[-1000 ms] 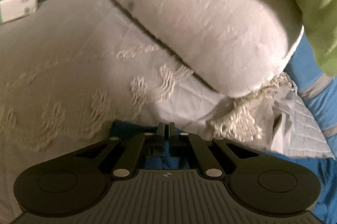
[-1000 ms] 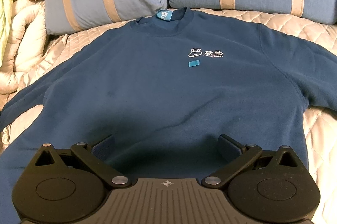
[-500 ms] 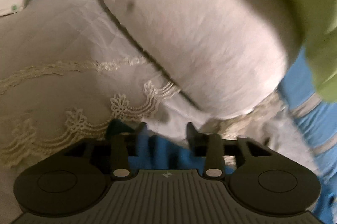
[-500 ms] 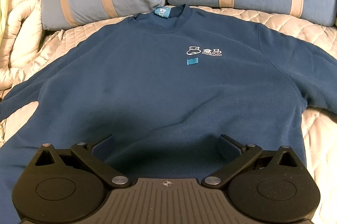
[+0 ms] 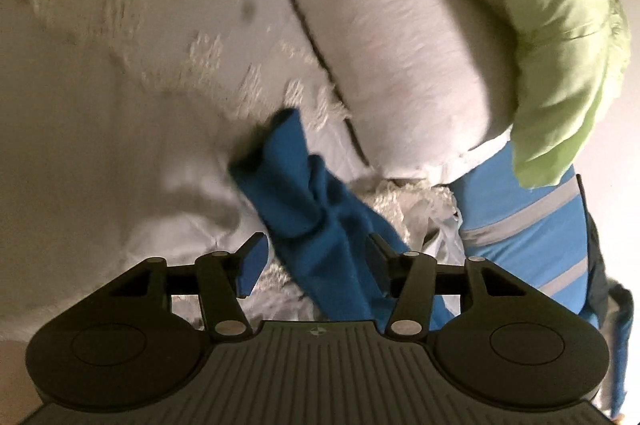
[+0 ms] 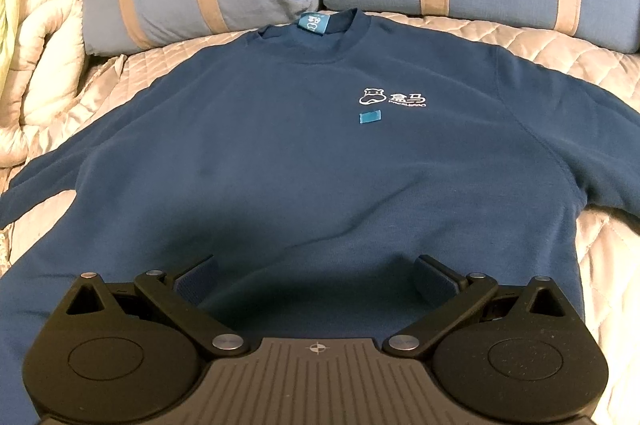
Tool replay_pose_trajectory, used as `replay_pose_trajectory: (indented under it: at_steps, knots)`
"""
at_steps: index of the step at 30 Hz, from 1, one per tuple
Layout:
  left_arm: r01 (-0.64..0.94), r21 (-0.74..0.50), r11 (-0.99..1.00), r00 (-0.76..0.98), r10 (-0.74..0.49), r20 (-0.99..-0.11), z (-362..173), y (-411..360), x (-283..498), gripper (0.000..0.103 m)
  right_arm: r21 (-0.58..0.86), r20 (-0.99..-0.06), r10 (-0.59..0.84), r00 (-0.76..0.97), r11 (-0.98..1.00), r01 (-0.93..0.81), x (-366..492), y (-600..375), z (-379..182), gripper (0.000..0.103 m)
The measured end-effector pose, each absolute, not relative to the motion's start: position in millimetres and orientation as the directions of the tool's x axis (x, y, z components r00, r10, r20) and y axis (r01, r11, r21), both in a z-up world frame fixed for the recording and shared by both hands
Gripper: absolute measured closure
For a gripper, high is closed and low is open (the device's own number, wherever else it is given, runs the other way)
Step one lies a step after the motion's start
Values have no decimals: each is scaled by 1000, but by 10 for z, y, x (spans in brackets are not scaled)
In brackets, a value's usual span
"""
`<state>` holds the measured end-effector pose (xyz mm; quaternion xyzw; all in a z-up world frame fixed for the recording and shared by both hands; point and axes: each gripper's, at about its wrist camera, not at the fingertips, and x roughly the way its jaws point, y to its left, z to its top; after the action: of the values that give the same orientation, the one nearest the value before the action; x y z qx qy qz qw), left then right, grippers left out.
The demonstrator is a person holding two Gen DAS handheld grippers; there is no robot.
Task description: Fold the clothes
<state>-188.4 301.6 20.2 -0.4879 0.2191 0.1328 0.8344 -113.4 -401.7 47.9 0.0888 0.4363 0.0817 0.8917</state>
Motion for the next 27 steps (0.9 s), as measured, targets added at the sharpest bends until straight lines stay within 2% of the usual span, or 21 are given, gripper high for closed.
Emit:
replay_pose_trajectory:
  at_steps: [4,5,8,11,16,20,21,23,24,26,27]
  knots:
    - [-419,-779,466,878,-13,-479,-4,3036,-1758,52,227,-763,220,608,972,-67,-1142,-4012,482,0]
    - [-416,-789,451,882,-11,-471,-50,3044,-1743,55,226,-763,219,609,972,-66,-1144,-4011,483,0]
    - [-414,-808,419,890,-2,-457,-143,3065,-1697,78,224,-762,217,610,972,-65,-1149,-4008,485,0]
    - [-437,-777,453,875,14,-484,-12,3065,-1638,85,223,-761,214,612,973,-63,-1154,-4005,488,0]
    - [-438,-634,637,859,88,-505,628,2985,-1543,89,225,-762,216,611,972,-63,-1154,-4016,486,0]
    - [-349,-507,788,904,141,-404,1199,2830,-1658,89,231,-756,219,616,971,-61,-1164,-4033,490,0]
    - [-352,-473,807,902,159,-401,1223,2808,-1688,89,234,-755,220,618,970,-60,-1165,-4036,489,0]
    - [-408,-395,823,863,207,-462,1124,2792,-1683,89,243,-751,225,620,968,-58,-1164,-4048,488,0]
    - [-451,-362,816,822,222,-524,993,2810,-1644,89,247,-750,229,621,967,-58,-1163,-4052,488,0]
    - [-521,-340,783,742,218,-634,694,2881,-1559,88,252,-750,235,618,966,-62,-1157,-4055,485,0]
    - [-545,-336,768,711,210,-671,578,2909,-1525,85,254,-750,238,617,965,-64,-1155,-4058,485,0]
